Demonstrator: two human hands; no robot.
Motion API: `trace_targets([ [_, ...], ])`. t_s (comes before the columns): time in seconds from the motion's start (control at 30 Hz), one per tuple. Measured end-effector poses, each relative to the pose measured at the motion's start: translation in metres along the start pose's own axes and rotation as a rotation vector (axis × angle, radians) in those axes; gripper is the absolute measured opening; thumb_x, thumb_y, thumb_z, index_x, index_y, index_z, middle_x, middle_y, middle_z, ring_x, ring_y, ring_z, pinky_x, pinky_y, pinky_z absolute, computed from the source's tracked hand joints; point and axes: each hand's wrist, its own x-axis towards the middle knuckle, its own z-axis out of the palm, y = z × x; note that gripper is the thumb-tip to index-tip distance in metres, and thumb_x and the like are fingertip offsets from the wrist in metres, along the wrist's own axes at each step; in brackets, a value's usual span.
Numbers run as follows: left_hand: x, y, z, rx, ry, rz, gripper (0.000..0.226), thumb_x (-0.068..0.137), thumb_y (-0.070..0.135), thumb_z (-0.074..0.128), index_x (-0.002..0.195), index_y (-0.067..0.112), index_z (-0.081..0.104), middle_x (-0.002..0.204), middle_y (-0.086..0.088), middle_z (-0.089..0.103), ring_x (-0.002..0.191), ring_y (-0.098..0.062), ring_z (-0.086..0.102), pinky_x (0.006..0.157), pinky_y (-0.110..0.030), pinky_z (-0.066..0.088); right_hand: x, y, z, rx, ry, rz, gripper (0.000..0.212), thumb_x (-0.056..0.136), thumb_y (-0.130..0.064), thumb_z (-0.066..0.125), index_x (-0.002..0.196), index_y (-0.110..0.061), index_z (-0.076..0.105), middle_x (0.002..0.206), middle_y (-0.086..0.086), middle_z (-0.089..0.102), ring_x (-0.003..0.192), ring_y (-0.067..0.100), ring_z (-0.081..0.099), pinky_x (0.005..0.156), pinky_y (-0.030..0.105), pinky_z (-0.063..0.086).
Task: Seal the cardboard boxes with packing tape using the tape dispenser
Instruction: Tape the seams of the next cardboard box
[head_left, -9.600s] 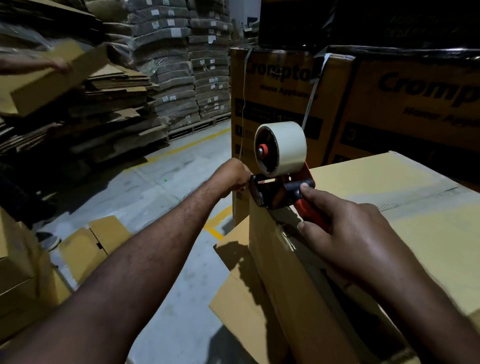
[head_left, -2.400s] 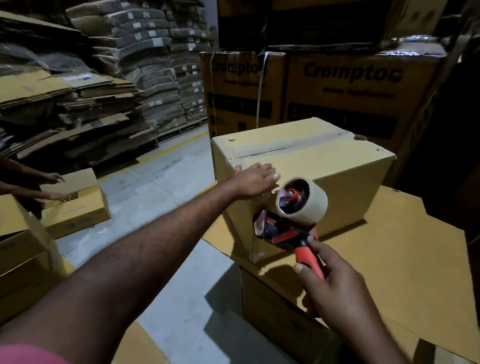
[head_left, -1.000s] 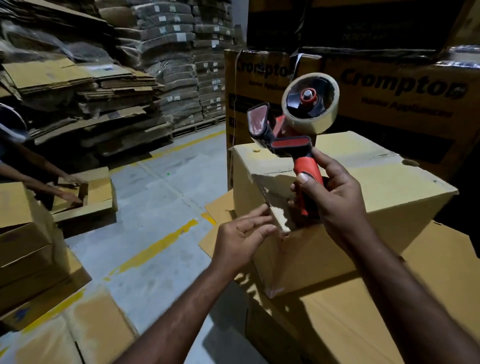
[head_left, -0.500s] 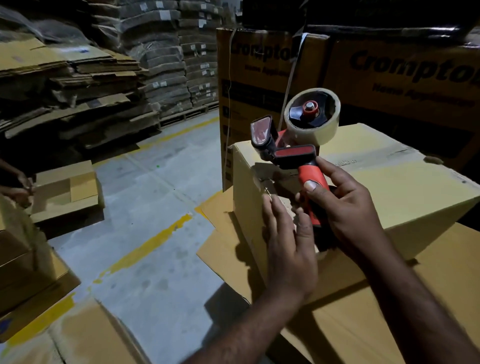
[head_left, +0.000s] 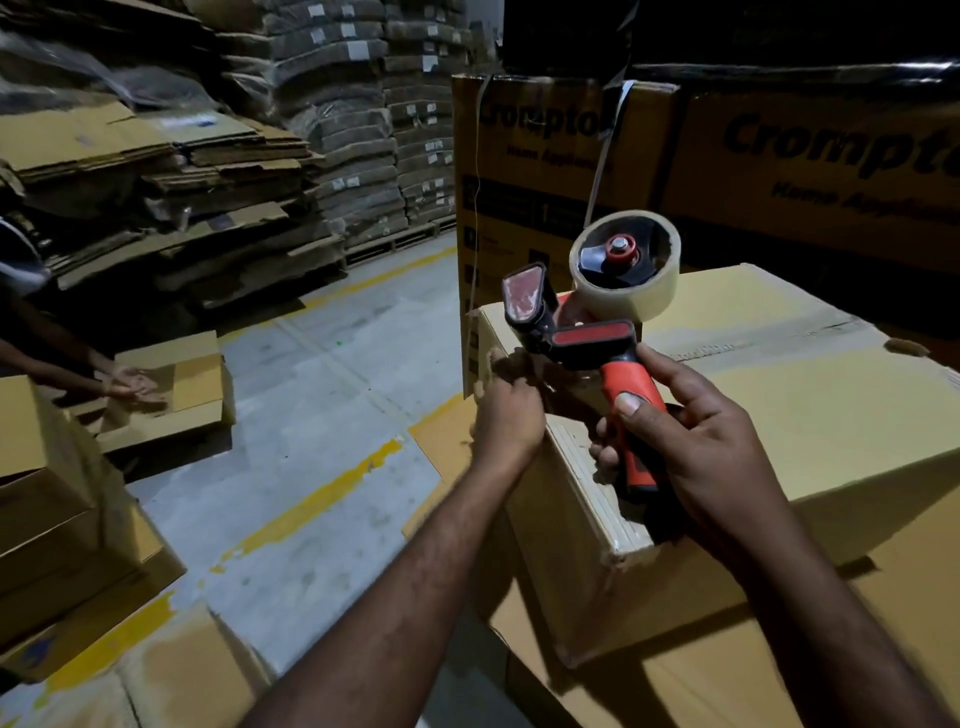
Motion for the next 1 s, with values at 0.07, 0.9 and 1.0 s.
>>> trace_targets([
  [0.07,0.022,-0.001,-0.006,0.116,0.041,0.04,0.057,0.094,0.052,0.029,0.138,0.024,0.052,0.137,-0.011,0.06,0.123,-0.036,0.055,0.106,-0.056,0.041,0.0,0.0,-0.002,0.023,0.017,-0.006,0.052,0.095,-0.013,0.06,0.139,-0.036,0.05,0.09,0.028,0.062,0.071,0.034,0.061,0.054,0.032,0.05],
  [0.9,0.123,-0.011,-0.017,-0.204,0.281,0.186,0.033,0.102,0.024,0.05,0.131,0.019,0.066,0.13,0.0,0.067,0.121,-0.017,0.06,0.105,-0.042,0.05,0.005,0.0,-0.001,0.067,0.024,0.021,0.051,0.093,-0.011,0.061,0.139,-0.032,0.052,0.085,0.026,0.061,0.069,0.034,0.059,0.063,0.04,0.053],
  [1.0,0.122,-0.008,-0.023,-0.176,0.32,0.204,0.025,0.099,0.02,0.056,0.115,0.015,0.075,0.112,0.0,0.074,0.106,-0.016,0.066,0.096,-0.039,0.055,0.007,0.002,-0.002,0.065,0.021,0.024,0.051,0.094,-0.011,0.061,0.139,-0.033,0.051,0.086,0.026,0.061,0.07,0.034,0.06,0.066,0.041,0.053],
])
